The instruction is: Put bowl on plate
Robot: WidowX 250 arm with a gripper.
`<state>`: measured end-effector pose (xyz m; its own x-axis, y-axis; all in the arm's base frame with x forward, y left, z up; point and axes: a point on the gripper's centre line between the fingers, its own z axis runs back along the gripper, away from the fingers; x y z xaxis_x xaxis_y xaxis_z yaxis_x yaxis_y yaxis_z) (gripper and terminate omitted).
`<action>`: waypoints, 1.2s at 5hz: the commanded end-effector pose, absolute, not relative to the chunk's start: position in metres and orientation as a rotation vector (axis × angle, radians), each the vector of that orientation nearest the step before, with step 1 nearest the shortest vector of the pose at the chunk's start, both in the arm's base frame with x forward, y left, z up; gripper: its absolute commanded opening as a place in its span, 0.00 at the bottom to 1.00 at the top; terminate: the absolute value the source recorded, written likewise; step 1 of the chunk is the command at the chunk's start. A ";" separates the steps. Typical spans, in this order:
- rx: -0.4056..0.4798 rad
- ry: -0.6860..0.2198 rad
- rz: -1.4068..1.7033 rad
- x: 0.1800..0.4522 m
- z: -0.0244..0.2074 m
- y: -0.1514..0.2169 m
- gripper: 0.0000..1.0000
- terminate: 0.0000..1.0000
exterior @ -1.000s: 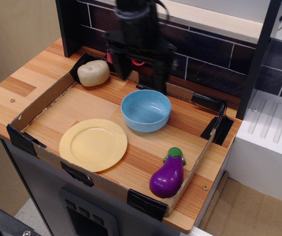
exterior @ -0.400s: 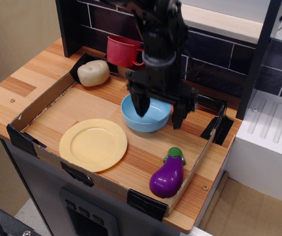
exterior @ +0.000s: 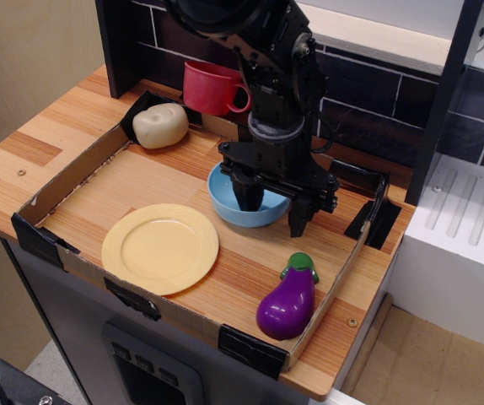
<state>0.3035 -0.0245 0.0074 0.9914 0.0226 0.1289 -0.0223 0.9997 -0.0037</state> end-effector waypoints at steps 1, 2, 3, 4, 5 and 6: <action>0.016 -0.229 0.040 0.315 0.029 -0.018 0.00 0.00; 0.036 -0.272 0.058 0.314 0.041 -0.009 0.00 0.00; 0.047 -0.262 0.087 0.306 0.057 0.006 0.00 0.00; 0.035 -0.258 0.114 0.291 0.072 0.027 0.00 0.00; 0.035 -0.224 0.126 0.273 0.068 0.041 0.00 0.00; 0.028 -0.213 0.104 0.255 0.060 0.052 0.00 0.00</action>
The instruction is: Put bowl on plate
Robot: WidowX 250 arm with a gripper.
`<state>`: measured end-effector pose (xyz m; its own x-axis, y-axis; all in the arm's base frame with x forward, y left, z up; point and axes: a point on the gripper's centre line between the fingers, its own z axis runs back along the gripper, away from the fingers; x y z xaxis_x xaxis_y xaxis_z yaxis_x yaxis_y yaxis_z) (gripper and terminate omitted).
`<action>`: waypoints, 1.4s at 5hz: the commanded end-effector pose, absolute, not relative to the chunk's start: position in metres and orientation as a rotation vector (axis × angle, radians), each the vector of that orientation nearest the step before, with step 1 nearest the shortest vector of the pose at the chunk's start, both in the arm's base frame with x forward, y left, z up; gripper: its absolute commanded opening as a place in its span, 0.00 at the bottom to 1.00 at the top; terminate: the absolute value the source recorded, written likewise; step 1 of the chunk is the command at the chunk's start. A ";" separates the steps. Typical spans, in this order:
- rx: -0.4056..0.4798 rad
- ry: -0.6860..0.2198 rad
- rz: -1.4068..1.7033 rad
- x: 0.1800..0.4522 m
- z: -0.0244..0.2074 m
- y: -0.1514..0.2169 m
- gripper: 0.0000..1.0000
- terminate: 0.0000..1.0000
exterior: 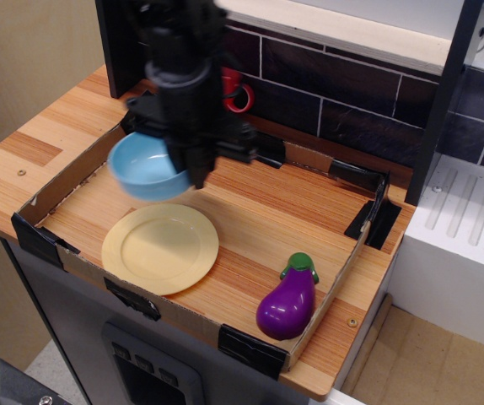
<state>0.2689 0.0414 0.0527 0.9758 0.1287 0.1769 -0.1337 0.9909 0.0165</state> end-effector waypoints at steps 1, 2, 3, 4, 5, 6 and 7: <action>0.022 -0.201 0.077 0.244 0.051 0.049 0.00 0.00; 0.008 -0.199 0.057 0.239 0.050 0.038 0.00 0.00; 0.028 -0.212 0.054 0.239 0.046 0.035 1.00 0.00; 0.035 -0.198 0.061 0.241 0.041 0.036 1.00 0.00; 0.041 -0.215 0.058 0.244 0.040 0.036 1.00 0.00; 0.019 -0.223 0.069 0.246 0.056 0.034 1.00 0.00; -0.032 -0.241 0.098 0.251 0.085 0.033 1.00 0.00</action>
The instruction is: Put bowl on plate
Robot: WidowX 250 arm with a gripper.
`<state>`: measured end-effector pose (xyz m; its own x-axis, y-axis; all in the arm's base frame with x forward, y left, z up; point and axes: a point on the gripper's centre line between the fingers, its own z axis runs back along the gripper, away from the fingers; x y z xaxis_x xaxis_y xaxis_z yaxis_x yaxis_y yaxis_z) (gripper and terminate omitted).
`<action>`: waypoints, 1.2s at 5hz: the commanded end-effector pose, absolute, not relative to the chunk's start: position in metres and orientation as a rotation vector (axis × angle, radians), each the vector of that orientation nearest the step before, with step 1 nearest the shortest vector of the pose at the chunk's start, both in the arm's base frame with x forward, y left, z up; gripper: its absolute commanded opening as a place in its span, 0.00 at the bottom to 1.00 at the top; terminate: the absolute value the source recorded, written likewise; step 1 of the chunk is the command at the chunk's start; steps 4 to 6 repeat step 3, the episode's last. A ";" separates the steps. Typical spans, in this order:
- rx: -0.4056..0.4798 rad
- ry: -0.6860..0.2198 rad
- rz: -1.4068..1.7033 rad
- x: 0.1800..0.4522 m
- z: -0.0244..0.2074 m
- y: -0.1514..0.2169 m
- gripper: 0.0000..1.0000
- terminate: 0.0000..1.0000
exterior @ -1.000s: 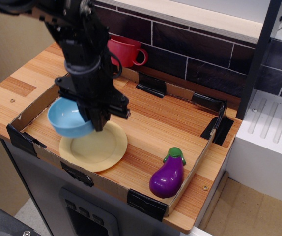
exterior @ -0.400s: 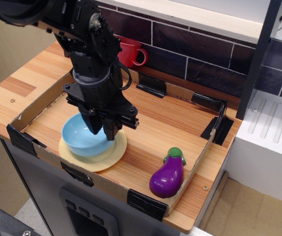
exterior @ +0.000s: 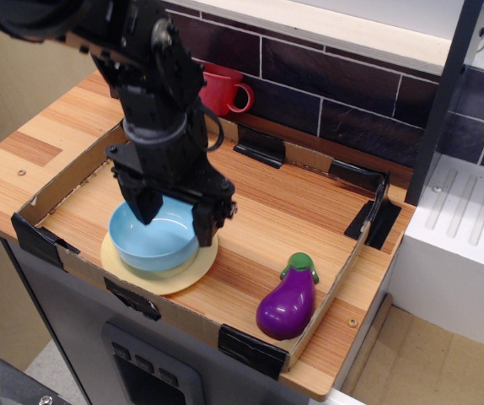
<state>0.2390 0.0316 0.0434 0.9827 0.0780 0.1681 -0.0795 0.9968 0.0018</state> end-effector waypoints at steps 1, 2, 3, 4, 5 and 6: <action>-0.047 -0.292 0.121 0.265 0.113 0.038 1.00 0.00; -0.047 -0.292 0.121 0.265 0.113 0.038 1.00 0.00; -0.047 -0.292 0.121 0.265 0.113 0.038 1.00 1.00; -0.047 -0.292 0.121 0.265 0.113 0.038 1.00 1.00; -0.047 -0.292 0.121 0.265 0.113 0.038 1.00 1.00; -0.047 -0.292 0.121 0.265 0.113 0.038 1.00 1.00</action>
